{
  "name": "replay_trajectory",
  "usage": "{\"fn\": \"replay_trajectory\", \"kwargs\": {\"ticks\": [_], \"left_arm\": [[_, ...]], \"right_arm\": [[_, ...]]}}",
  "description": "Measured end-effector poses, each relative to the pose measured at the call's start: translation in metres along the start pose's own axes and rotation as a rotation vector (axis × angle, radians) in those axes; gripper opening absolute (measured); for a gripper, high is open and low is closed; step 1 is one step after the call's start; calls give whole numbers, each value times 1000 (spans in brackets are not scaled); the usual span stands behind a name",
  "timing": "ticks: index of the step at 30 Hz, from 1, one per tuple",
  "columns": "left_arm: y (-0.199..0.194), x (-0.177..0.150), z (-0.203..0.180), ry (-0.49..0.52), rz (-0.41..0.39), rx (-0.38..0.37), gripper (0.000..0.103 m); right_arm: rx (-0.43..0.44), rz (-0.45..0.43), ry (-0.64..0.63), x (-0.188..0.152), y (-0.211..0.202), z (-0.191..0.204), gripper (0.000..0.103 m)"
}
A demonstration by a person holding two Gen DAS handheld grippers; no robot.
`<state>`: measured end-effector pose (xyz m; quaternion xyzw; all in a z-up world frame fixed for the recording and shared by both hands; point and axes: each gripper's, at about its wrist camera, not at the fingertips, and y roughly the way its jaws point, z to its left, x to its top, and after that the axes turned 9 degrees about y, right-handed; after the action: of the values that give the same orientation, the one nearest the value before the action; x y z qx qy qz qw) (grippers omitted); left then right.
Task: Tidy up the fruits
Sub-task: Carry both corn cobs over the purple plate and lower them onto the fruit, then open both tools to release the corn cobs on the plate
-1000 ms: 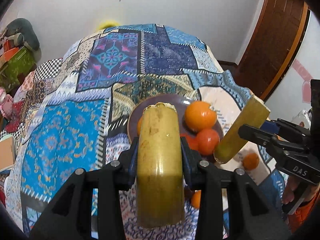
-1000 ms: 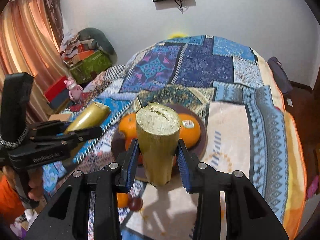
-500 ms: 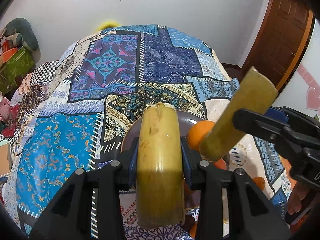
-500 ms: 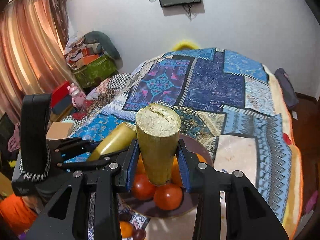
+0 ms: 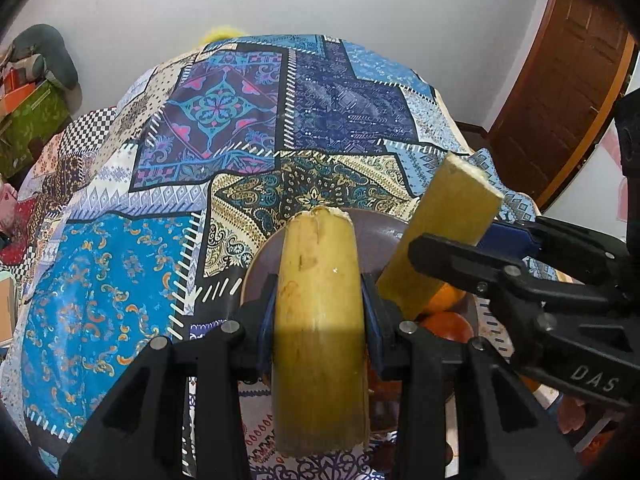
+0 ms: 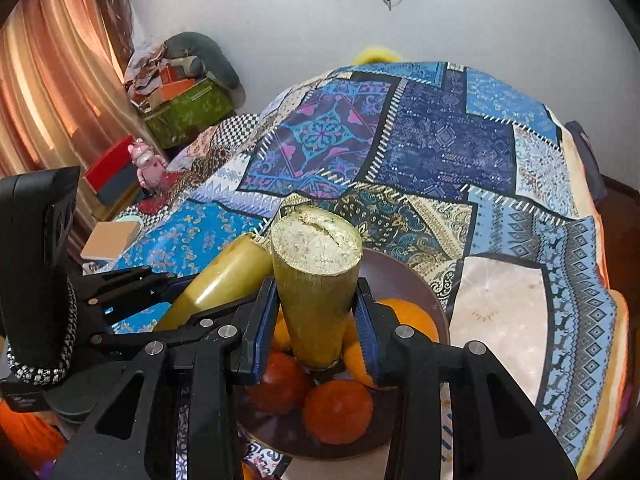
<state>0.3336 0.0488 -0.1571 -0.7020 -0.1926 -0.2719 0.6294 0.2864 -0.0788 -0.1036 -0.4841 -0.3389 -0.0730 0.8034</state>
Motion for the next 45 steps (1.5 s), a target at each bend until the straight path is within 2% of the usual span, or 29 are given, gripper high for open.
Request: {"fn": "replay_trajectory", "kwargs": {"ticks": [7, 10, 20, 28, 33, 39, 40, 44, 45], "left_arm": [[-6, 1, -12, 82, -33, 63, 38], [-7, 0, -13, 91, -32, 66, 38], [-17, -2, -6, 47, -37, 26, 42], [-25, 2, -1, 21, -50, 31, 47], [-13, 0, 9, -14, -5, 0, 47], [-12, -4, 15, -31, -4, -27, 47], [-16, -4, 17, -27, -12, -31, 48], [-30, -11, 23, 4, -32, -2, 68], [-32, -13, 25, 15, -28, 4, 68]], "right_arm": [[7, 7, 12, -1, 5, -3, 34], [12, 2, 14, -3, 3, -5, 34], [34, -33, 15, -6, -11, -6, 37], [16, -21, -3, -13, -8, -6, 37], [6, -15, 3, -19, -7, -10, 37], [-2, -26, 3, -25, -14, -13, 37], [-2, -30, 5, -26, -17, -14, 37], [2, -41, 16, -31, -25, -18, 37], [0, -44, 17, -33, -27, -19, 37]]}}
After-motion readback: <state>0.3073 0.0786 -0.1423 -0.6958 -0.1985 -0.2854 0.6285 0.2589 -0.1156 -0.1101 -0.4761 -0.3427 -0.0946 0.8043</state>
